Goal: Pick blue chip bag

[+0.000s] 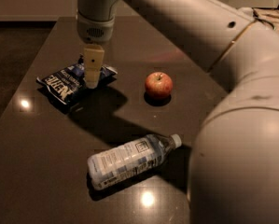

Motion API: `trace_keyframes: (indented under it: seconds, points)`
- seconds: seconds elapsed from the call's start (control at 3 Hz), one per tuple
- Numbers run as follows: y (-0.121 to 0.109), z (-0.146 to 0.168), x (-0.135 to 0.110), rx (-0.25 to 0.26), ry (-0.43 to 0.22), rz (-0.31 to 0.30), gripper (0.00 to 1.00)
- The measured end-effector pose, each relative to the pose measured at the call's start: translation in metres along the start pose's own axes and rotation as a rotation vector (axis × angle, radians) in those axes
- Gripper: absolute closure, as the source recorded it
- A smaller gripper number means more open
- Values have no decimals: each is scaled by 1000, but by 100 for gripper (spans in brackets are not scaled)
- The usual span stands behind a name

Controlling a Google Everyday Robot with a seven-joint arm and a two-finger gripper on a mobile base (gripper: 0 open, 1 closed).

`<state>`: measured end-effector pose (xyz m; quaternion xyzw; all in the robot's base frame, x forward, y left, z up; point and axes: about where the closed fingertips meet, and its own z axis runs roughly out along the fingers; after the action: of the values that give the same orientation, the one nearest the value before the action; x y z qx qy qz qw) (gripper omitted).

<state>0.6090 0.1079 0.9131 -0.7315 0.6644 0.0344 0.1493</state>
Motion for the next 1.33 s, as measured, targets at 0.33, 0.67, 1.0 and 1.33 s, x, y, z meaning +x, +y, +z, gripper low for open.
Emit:
trace_keyframes:
  seconds: [0.33, 0.67, 1.0, 1.33]
  points:
    - [-3, 28, -11, -30, 44, -14, 0]
    - [-9, 48, -19, -53, 78, -20, 0]
    - [-13, 53, -31, -66, 98, -47, 26]
    - [-13, 49, -38, -67, 93, -70, 49]
